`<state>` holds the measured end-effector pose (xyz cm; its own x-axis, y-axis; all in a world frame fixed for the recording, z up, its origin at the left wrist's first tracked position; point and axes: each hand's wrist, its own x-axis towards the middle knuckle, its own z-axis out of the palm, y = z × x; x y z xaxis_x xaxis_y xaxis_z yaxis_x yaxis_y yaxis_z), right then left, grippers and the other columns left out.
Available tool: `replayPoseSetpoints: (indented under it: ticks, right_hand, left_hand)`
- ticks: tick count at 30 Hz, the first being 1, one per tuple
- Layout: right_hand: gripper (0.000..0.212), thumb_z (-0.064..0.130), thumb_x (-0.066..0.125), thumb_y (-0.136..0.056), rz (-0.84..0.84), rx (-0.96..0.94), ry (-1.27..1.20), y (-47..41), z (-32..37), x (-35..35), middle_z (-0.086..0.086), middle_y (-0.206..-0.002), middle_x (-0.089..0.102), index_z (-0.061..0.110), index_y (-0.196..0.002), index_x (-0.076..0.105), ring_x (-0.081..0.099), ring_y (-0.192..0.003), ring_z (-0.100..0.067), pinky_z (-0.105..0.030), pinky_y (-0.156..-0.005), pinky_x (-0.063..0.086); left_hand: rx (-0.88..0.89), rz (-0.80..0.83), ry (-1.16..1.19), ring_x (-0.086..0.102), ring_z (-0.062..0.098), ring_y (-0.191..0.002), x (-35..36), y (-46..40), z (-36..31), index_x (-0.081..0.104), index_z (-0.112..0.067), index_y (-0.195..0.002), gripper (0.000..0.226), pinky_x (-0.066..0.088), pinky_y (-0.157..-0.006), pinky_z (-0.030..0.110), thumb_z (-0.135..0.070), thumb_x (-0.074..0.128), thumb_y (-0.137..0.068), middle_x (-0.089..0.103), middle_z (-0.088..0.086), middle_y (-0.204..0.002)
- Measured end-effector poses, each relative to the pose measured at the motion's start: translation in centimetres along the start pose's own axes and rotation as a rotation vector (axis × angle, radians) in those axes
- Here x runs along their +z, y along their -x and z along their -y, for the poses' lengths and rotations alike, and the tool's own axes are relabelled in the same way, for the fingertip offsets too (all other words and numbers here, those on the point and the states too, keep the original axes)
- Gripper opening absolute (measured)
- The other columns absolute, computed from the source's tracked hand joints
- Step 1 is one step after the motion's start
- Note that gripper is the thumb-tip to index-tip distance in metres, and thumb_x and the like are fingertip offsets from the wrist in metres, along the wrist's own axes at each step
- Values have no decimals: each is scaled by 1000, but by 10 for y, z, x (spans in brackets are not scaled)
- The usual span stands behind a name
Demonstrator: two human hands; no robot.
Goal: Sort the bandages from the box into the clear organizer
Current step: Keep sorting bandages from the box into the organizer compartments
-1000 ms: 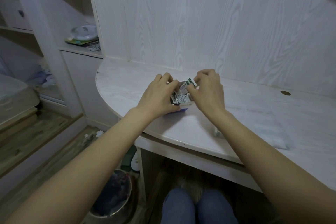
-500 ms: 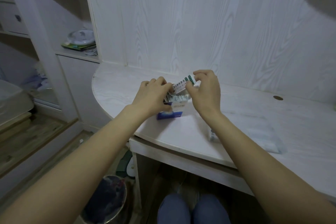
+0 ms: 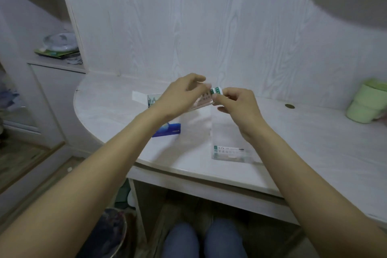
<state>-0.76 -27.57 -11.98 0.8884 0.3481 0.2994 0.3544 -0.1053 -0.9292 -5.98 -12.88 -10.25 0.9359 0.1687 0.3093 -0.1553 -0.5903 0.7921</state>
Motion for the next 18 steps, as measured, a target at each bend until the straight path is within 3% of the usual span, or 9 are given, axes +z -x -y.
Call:
replayPoseSetpoints:
  ticks: [3,6,10,13,18]
  right_hand:
    - [15,10,65,-86,22,-64,-4,8,-4,-15,3,-69,67,15,-73,69,63,-70,-7,-19,-71,54]
    - [13,11,67,-85,14,-72,25,12,-11,-32,2,-70,67,17,-76,71,61,-68,-7,-19,-70,54]
    - [14,9,63,-87,28,-23,0,14,-17,-51,2,-73,67,16,-77,69,61,-69,-5,-18,-65,51]
    - [2,15,68,-85,60,32,-1,16,-20,-59,0,-77,67,13,-85,69,60,-68,-7,-17,-59,48]
    - [18,1,77,-74,45,35,-15,17,-24,-61,-6,-76,72,1,-89,68,65,-62,-10,-18,-58,50]
  left_hand:
    - [-144,338,83,65,18,-103,12,-1,-6,62,-14,-119,38,47,-95,34,-40,46,-97,67,4,-113]
    - [-243,497,268,67,19,-102,24,2,-7,61,-8,-120,41,47,-96,36,-37,42,-99,70,8,-110]
    - [-269,483,468,70,18,-86,40,7,-11,61,1,-113,32,56,-79,24,-21,40,-102,71,14,-102]
    - [-212,420,423,69,11,-76,51,10,-11,64,-5,-108,22,55,-69,18,-17,49,-98,73,8,-95]
    - [-221,352,433,72,14,-77,56,12,-6,66,-13,-104,16,54,-64,16,-13,63,-88,74,6,-95]
